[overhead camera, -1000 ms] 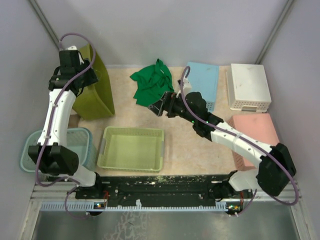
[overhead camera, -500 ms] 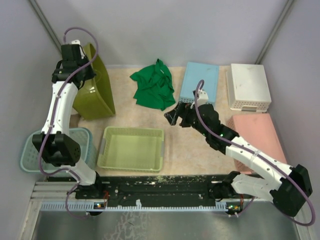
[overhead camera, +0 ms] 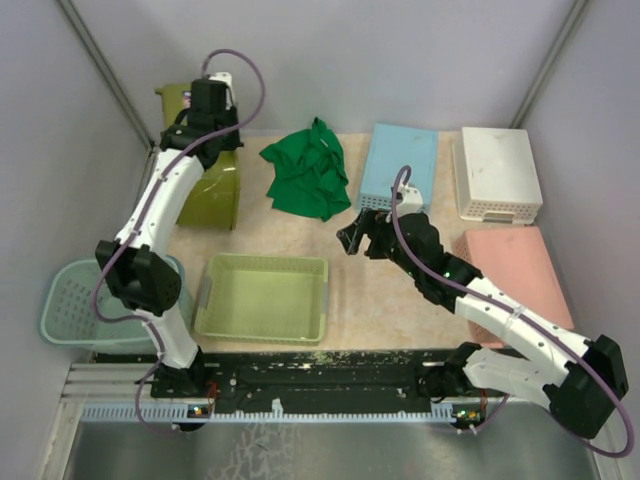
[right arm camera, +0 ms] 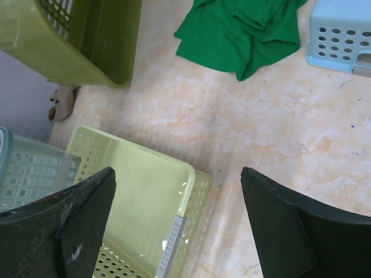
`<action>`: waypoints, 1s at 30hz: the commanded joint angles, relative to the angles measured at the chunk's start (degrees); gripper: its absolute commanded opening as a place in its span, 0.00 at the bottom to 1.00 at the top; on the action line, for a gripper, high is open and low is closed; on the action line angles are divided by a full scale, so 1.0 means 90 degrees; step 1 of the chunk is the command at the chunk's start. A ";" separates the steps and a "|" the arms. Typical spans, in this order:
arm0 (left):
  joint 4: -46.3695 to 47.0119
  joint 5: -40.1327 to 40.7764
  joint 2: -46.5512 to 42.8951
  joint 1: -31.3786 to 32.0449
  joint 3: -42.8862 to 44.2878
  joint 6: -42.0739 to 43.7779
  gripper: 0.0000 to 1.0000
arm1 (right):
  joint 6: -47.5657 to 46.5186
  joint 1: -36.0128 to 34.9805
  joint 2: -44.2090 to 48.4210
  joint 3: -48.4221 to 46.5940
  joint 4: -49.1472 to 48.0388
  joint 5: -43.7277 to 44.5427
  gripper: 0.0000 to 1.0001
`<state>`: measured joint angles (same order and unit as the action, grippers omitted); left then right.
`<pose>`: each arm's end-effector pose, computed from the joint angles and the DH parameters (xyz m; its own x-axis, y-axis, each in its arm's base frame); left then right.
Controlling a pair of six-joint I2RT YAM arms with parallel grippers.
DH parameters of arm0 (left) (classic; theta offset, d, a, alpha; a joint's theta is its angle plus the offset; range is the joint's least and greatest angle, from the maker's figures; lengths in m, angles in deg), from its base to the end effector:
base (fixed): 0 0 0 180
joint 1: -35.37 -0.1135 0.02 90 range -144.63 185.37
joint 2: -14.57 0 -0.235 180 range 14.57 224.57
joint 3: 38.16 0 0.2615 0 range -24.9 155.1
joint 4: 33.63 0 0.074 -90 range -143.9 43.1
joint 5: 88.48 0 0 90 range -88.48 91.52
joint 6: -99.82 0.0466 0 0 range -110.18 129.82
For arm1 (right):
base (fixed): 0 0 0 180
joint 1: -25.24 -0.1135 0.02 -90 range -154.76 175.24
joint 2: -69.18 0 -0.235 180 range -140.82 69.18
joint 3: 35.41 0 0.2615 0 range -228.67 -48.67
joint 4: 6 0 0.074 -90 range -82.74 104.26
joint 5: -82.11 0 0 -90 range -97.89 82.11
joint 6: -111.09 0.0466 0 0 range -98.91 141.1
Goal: Turn the large container upside down
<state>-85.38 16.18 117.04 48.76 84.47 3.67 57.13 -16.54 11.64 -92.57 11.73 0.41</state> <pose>0.4090 -0.0852 0.3707 -0.5082 0.0144 -0.8611 -0.0404 0.9984 0.0406 0.2055 0.1746 0.2727 -0.5151 0.3205 -0.7949 -0.3140 0.7924 0.5229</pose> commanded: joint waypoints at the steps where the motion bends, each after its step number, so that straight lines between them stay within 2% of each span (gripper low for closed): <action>1: -0.0616 0.0456 0.0679 0.0454 0.0192 0.0298 0.00 | -0.0058 -0.0006 0.0288 0.0040 -0.0046 0.0220 0.89; 12: -0.0555 -0.0202 0.1141 0.0797 -0.0019 -0.0518 0.00 | -0.0115 0.0004 0.0634 0.0229 0.0174 0.0538 0.89; 19: -0.0301 0.0148 0.0786 0.0775 -0.0654 -0.0886 0.00 | -0.0102 0.0004 0.0633 0.0304 0.0113 0.0538 0.90; 22: -0.0290 0.0322 0.0660 0.0710 -0.0824 -0.1006 0.12 | -0.0100 0.0011 0.0581 0.0308 0.0066 0.0488 0.90; 24: -0.0234 0.0287 0.0540 0.0632 -0.0950 -0.1067 0.30 | -0.0118 0.0003 0.0525 0.0281 0.0066 0.0411 0.90; 27: -0.0003 0.0107 0.0297 0.0586 -0.1085 -0.1008 0.49 | -0.0263 0.0003 0.0372 0.0201 0.0076 0.0137 0.90; 30: 0.0045 -0.0153 0.0038 0.0588 -0.0995 -0.0919 0.60 | -0.0326 -0.0006 0.0091 0.0024 0.0214 -0.0303 0.89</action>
<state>-88.24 16.40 122.75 54.44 74.83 -4.96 56.08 -16.54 14.88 -89.51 14.57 2.29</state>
